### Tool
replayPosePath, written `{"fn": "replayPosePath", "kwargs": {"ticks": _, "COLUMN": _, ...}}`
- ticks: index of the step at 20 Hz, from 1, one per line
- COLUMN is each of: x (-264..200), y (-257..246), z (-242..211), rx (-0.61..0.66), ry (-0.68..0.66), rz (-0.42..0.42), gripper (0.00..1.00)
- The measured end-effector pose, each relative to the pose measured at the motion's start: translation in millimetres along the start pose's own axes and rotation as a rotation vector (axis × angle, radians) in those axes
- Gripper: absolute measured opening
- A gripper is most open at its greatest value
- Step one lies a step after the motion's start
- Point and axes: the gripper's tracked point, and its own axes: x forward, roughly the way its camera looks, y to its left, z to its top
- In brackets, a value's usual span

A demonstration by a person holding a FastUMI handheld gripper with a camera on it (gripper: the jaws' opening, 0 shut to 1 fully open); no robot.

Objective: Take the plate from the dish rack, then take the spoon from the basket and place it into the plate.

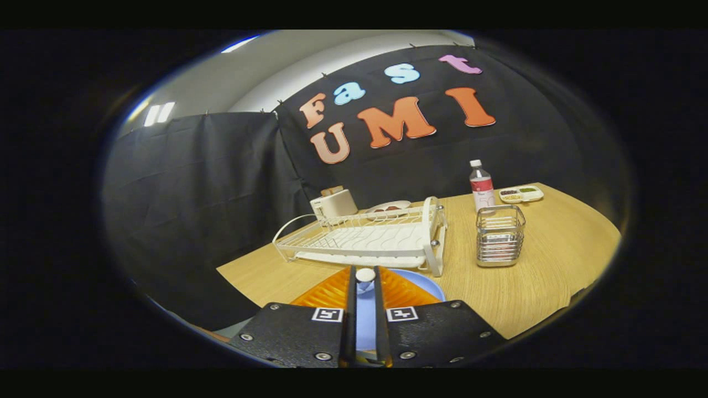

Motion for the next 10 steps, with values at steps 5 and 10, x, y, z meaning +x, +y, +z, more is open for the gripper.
{"fn": "replayPosePath", "kwargs": {"ticks": 5, "x": -7, "y": -15, "z": -9, "rx": 0.067, "ry": 0.026, "rz": -0.037, "gripper": 0.20}}
{"fn": "replayPosePath", "kwargs": {"ticks": 10, "x": -12, "y": -23, "z": 30, "rx": 0.055, "ry": -0.081, "rz": -0.088, "gripper": 0.29}}
